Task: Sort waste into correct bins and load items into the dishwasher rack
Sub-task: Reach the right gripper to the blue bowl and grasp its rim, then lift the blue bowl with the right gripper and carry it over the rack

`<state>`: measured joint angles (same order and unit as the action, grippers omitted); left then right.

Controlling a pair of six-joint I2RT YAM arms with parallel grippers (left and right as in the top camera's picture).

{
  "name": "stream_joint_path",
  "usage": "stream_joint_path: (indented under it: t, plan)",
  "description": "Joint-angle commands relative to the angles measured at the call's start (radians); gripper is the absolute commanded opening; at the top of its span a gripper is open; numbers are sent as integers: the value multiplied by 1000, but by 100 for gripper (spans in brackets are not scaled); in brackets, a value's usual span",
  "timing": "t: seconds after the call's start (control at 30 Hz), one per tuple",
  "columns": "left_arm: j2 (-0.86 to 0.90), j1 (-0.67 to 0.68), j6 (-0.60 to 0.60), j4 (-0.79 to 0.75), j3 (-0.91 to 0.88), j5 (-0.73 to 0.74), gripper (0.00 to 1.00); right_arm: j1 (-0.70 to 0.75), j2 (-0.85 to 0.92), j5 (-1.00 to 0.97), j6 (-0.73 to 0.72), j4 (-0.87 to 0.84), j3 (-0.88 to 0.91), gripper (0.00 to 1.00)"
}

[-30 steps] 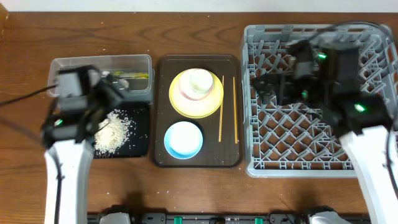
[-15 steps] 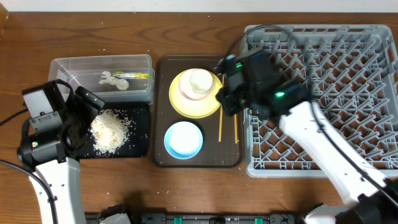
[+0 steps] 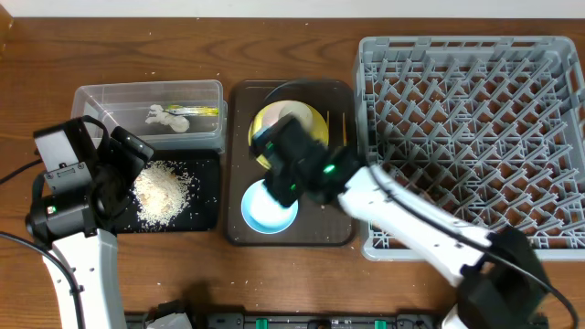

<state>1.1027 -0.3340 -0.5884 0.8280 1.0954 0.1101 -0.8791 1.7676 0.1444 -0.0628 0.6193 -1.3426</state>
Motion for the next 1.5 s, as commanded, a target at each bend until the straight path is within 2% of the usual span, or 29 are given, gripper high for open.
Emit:
stream_joint_path:
  t: [0.0,0.4,1.1,1.17,1.37,1.43,1.47]
  plan:
    - [3,-5,-8,2,15,9,94,-61,54,-6,35,-3,-19,15]
    - [3,-5,-8,2,15,9,94,-212,156,-43,35,-29,-19,20]
    - [3,-5,-8,2,15,9,94,-218,204,-121,68,-25,-14,34]
    - [3,-5,-8,2,15,9,94,-219,225,-117,68,-27,-14,32]
    - [3,-5,-8,2,15,9,94,-219,220,-119,68,-29,-23,7]
    - [3,-5,-8,2,15,9,94,-217,213,-134,68,-29,-27,1]
    - [3,-5,-8,2,15,9,94,-217,207,-144,68,-19,-30,1]
